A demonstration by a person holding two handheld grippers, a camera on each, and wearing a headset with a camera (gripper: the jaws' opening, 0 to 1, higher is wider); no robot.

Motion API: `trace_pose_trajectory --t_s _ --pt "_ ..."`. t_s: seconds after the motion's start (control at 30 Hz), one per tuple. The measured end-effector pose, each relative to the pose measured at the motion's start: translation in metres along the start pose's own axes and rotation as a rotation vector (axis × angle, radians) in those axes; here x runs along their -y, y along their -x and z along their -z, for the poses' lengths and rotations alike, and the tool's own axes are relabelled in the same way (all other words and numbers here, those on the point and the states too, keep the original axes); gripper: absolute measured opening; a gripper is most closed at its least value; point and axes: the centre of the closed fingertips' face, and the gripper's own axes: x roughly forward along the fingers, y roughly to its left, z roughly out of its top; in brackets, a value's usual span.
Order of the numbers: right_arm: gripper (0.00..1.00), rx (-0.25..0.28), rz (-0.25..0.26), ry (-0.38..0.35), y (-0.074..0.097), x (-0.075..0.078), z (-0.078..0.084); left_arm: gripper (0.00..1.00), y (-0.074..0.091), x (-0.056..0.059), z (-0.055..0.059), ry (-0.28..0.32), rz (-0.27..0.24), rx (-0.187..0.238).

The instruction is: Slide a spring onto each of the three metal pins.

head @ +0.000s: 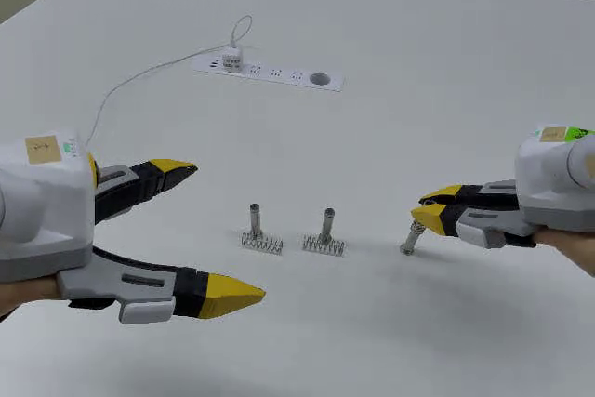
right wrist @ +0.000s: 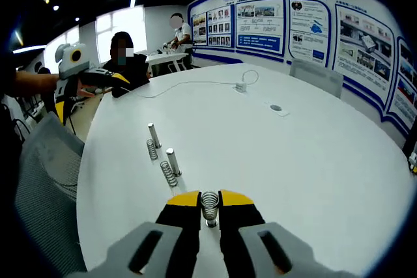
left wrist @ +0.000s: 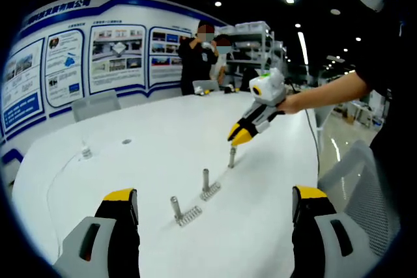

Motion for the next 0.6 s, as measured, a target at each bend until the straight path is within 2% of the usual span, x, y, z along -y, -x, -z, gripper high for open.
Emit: trace_pose_trajectory --t_s 0.2,0.47,0.53,0.6 --pt "0.11 -0.029 0.013 0.014 -0.010 -0.001 0.013 1.00 0.000 0.008 -0.003 0.009 0.025 0.001" --pt "0.11 -0.066 0.025 -0.004 -0.023 0.001 0.032 1.00 0.001 0.010 -0.001 0.024 0.035 -0.008" --pt "0.11 -0.068 0.025 -0.006 -0.025 0.000 0.036 1.00 0.002 0.011 -0.002 0.019 0.039 -0.008" --pt "0.11 -0.050 0.028 -0.009 -0.024 0.000 0.033 1.00 0.002 0.012 -0.002 0.016 0.042 -0.010"
